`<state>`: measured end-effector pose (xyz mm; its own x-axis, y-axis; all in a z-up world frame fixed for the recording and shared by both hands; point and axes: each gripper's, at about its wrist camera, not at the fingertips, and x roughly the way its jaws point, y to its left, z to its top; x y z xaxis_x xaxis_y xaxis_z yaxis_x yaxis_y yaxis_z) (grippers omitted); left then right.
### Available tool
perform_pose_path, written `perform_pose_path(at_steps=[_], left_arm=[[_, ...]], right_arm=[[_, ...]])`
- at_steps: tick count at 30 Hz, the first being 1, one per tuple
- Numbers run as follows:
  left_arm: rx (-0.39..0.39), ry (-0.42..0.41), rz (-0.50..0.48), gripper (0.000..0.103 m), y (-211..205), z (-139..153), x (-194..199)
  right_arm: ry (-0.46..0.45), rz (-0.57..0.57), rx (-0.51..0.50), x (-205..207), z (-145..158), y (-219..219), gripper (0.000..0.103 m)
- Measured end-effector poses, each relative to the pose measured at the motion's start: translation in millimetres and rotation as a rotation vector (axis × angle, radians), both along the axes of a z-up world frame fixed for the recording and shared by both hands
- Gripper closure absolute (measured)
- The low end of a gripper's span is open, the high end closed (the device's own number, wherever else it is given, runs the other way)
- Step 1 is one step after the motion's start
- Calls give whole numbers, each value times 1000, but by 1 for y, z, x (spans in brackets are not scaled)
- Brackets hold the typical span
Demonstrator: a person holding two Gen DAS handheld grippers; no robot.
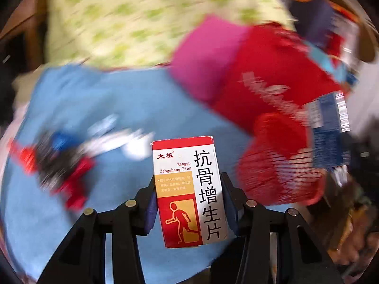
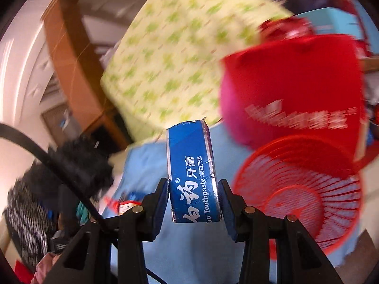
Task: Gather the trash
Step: 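Carry both boxes over the red mesh basket and open both tools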
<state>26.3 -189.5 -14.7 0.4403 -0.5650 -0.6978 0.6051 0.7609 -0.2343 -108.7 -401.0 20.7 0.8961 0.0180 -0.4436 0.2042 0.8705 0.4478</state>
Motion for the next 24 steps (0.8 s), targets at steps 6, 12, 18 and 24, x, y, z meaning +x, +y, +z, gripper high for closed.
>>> perform_pose_path(at_steps=[6, 12, 18, 24], left_arm=[[-22, -38, -194, 51, -103, 25, -21], [50, -49, -265, 32, -164, 6, -25], [59, -26, -225, 32, -129, -10, -23], [82, -19, -96, 32, -36, -24, -16]], right_arm=[[-19, -182, 125, -34, -9, -72, 57], [9, -261, 225, -44, -36, -118, 43], [24, -274, 275, -43, -50, -124, 39], [-26, -211, 218, -42, -33, -95, 39]])
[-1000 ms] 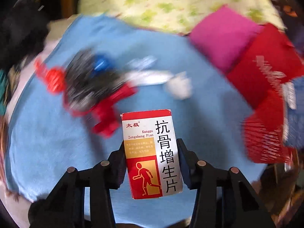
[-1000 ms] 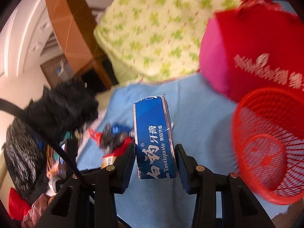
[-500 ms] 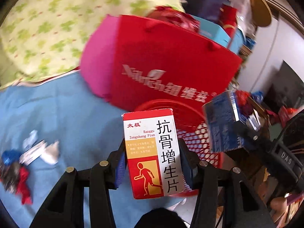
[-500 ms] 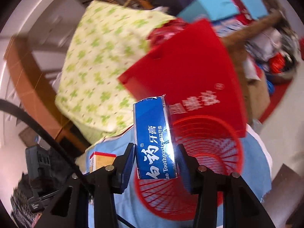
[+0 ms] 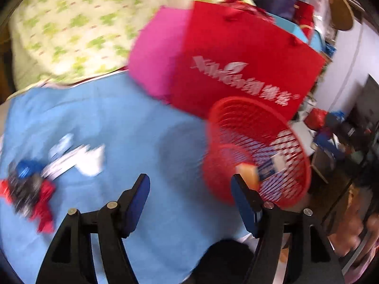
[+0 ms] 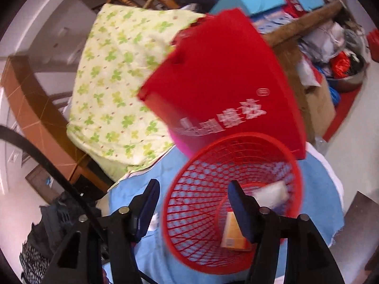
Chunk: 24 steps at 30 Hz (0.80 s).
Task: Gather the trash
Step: 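Carry both boxes over the red mesh basket and open both tools, then grasp the red plastic bag with the left tool while the right tool grasps the black bag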
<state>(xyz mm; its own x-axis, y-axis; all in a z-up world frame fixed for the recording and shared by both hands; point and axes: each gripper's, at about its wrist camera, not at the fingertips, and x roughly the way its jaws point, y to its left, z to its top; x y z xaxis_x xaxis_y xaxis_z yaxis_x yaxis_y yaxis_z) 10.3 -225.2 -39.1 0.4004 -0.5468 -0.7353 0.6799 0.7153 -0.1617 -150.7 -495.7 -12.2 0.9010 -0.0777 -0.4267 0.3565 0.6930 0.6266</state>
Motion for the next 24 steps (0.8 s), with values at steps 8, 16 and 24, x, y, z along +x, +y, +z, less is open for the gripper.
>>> perform_pose_path(at_steps=[8, 16, 24], left_arm=[[61, 7, 325, 32, 184, -36, 20], [99, -2, 640, 32, 333, -51, 60], [-31, 77, 739, 32, 383, -54, 138]], right_arm=[[3, 239, -84, 57, 26, 91, 39], [152, 590, -57, 170, -4, 212, 39], [269, 766, -83, 295, -50, 306, 39]])
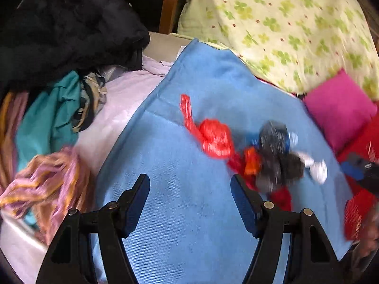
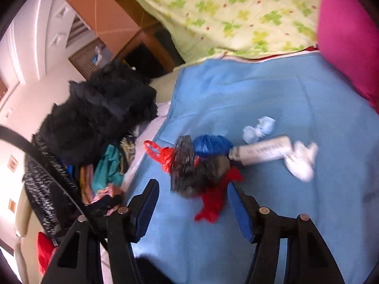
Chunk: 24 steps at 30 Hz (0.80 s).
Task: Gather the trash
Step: 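Grasp the red plastic bag with the left tool while the right tool grasps the black bag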
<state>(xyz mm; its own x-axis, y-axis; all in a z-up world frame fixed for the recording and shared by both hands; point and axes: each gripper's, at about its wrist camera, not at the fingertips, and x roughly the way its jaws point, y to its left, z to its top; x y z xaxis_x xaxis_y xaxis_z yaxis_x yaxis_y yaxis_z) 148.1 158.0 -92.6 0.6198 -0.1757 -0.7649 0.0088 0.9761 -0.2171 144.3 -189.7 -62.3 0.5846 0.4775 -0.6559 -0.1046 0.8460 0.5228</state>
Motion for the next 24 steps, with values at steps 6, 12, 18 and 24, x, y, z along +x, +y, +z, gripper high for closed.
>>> perform_pose_path(at_steps=[6, 12, 18, 24], left_arm=[[-134, 88, 44, 32, -10, -30, 78], [-217, 202, 17, 38, -38, -71, 127], [-312, 223, -42, 60, -59, -83, 117], [-300, 228, -138, 63, -92, -73, 69]], right_arm=[[100, -4, -43, 93, -49, 25, 39], [231, -32, 95, 144, -101, 43, 39], [226, 5, -10, 125, -103, 58, 60], [187, 5, 5, 72, -86, 36, 69]])
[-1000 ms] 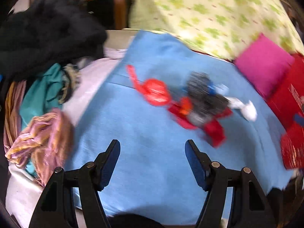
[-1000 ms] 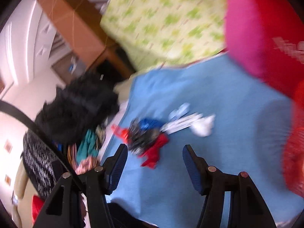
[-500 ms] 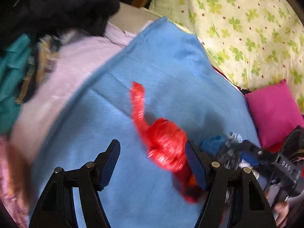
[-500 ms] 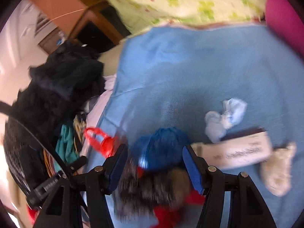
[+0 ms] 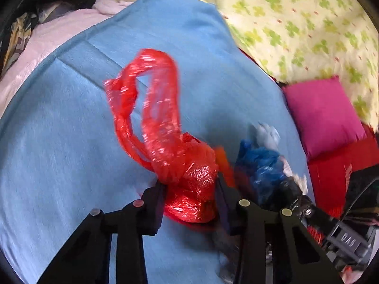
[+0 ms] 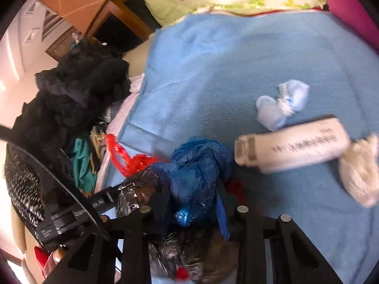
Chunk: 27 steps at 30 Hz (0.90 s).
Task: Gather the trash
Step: 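Grasp the red plastic bag with the left tool while the right tool grasps the black bag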
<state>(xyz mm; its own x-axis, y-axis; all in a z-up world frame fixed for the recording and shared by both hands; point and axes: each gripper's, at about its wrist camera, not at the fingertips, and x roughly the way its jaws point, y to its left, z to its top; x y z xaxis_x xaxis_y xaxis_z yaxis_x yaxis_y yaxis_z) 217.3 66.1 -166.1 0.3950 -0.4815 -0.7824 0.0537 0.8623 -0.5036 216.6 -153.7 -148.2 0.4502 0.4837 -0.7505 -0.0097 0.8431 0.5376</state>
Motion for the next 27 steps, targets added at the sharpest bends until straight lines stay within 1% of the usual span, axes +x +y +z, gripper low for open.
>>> perform_pose_path(at_steps=[4, 6, 10, 13, 16, 19, 22, 23, 24, 25, 27], left_arm=[[15, -25, -89, 63, -29, 10, -36], [9, -11, -133, 63, -48, 10, -56], [34, -39, -195, 63, -77, 10, -86], [26, -32, -218, 63, -94, 10, -98], [33, -51, -233, 63, -103, 16, -107], [67, -81, -248, 63, -110, 24, -114], [90, -87, -258, 63, -109, 27, -123], [98, -87, -258, 63, -107, 27, -127], [107, -85, -258, 63, -105, 26, -130], [112, -85, -259, 63, -103, 25, -134], [118, -82, -255, 63, -99, 23, -138]], right_arm=[[-53, -15, -9, -45, 20, -21, 69], [-61, -36, -8, -65, 26, -34, 70], [-69, -107, -18, -110, 30, -70, 69], [-63, -172, -41, -134, 26, -97, 69], [-50, -248, -61, -158, 20, -130, 70], [-29, -292, -89, -171, 13, -154, 70], [-10, -338, -69, -180, 6, -170, 67], [0, -348, -54, -182, 6, -173, 56], [9, -354, -27, -185, 6, -177, 35], [3, -362, -6, -190, 9, -180, 28], [-40, -367, 14, -198, 16, -180, 27]])
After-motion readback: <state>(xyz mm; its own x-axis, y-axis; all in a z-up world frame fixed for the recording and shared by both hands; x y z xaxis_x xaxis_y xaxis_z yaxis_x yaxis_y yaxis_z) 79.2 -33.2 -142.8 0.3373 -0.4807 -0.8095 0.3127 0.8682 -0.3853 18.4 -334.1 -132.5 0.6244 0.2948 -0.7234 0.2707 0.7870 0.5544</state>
